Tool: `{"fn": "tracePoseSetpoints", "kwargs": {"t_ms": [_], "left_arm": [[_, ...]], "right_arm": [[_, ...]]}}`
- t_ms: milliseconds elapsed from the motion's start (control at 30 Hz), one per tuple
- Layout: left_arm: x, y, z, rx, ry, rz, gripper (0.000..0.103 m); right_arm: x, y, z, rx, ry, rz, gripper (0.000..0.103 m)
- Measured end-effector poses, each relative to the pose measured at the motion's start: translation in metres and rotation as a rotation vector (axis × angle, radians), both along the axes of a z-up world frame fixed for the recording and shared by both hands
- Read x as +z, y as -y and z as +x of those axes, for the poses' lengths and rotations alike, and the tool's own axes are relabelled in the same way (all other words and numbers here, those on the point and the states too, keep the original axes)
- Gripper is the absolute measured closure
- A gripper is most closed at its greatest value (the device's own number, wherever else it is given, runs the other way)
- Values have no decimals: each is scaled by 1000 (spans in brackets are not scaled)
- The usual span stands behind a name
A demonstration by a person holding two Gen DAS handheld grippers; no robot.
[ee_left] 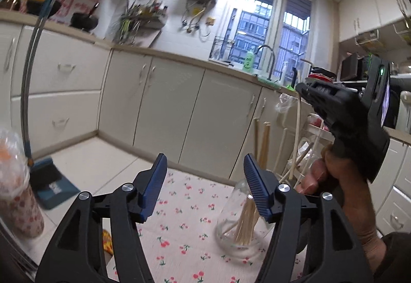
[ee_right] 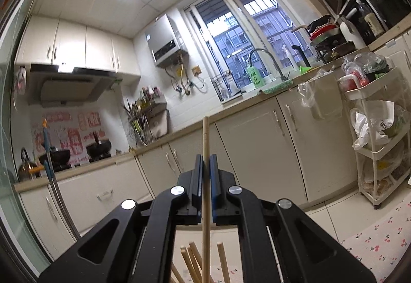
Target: Organize utensils
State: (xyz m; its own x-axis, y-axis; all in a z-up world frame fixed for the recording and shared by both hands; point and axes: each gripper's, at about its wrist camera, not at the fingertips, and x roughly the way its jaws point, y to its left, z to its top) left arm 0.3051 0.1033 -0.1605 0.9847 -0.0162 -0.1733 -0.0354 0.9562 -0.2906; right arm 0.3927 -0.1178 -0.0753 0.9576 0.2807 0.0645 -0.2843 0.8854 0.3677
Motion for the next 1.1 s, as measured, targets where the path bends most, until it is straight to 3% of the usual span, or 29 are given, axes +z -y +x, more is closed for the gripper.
{"fn": "tracePoseSetpoints", "kwargs": {"t_ms": [267,367,467,567,600,700,767,867,967,1100], "left_arm": [[-4,-4,2,9,-22,-16,36],[-3,-8,5,17,-36,-38,32],[0,-14,9,38,-49,-57,25],[2,-22,19,58,-95,-90,22],[1,-25,26,66,-125,-104,21],[-2,-36,48,89,-189,-171,19],[-5,-40,68,121,-243,-170,19],[-11,-44,92,148,-320,-199,19],[-7,-43,92,150,-339,-173,19],[16,-14,57,92,-358,11,19]], "right_arm": [[-28,-10,-14,-4,-40,-82,96],[-32,-10,-30,4,-30,-127,79],[-36,-6,-46,28,-40,-164,74],[-38,7,-61,28,-62,-169,61],[-39,17,-66,10,-74,-148,52],[-41,46,-67,-62,-144,-80,45],[-46,61,-60,-101,-215,-60,45],[-54,75,-43,-88,-321,-50,45],[-52,84,-47,-59,-363,-50,45],[-45,93,-80,-66,-487,-110,44]]}}
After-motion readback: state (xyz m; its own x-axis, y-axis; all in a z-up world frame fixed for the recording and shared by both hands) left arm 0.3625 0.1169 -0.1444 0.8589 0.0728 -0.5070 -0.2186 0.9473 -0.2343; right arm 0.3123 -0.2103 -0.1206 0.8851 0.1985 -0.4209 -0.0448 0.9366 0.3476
